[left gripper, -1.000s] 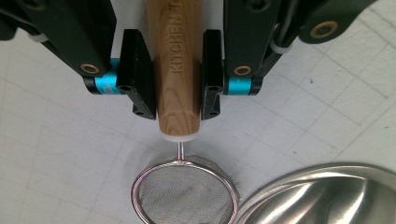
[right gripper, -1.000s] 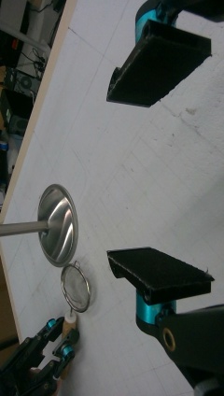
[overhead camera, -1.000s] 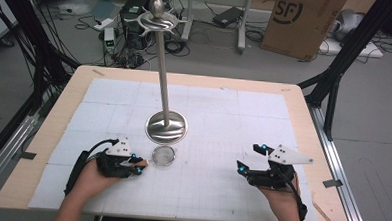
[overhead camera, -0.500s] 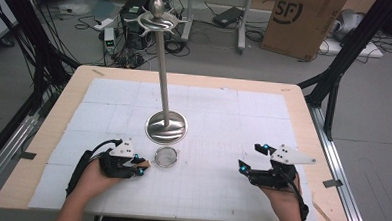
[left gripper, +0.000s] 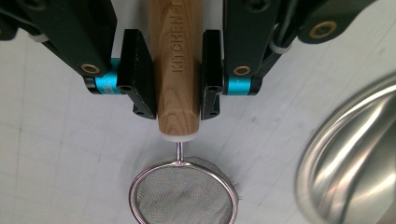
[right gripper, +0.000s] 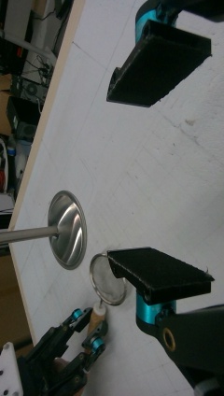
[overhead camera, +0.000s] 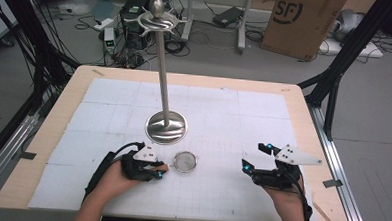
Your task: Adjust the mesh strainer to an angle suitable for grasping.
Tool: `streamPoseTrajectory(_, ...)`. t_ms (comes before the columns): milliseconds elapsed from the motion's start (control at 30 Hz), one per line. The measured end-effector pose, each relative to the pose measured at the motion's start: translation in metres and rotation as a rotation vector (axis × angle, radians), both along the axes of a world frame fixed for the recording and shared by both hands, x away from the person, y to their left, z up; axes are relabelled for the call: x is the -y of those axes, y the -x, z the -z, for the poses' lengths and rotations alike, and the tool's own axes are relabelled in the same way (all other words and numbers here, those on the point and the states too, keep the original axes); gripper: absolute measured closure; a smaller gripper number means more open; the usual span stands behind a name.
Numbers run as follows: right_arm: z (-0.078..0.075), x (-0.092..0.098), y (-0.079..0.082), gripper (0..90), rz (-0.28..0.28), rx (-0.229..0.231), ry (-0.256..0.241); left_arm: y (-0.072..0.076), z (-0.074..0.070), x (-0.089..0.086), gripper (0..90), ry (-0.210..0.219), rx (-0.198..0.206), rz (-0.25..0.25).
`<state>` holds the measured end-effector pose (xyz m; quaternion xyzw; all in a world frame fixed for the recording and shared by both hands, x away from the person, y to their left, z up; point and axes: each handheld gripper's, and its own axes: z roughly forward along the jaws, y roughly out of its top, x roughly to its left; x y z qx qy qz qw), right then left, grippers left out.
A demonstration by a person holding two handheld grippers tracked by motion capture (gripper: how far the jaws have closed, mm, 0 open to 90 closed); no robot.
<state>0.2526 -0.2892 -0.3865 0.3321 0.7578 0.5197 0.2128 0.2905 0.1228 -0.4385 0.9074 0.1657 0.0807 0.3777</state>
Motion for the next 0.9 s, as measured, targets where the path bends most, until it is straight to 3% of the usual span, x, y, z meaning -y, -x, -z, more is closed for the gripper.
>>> streamPoseTrajectory(533,0.002,-0.001,-0.001,19.2,-0.004,-0.006,0.004,0.0,-0.001,0.091,68.0,-0.014,0.013,0.136)
streamPoseTrajectory(900,0.002,-0.002,-0.001,19.2,-0.006,-0.005,0.005,0.0,-0.002,0.129,67.9,-0.022,0.025,0.176)
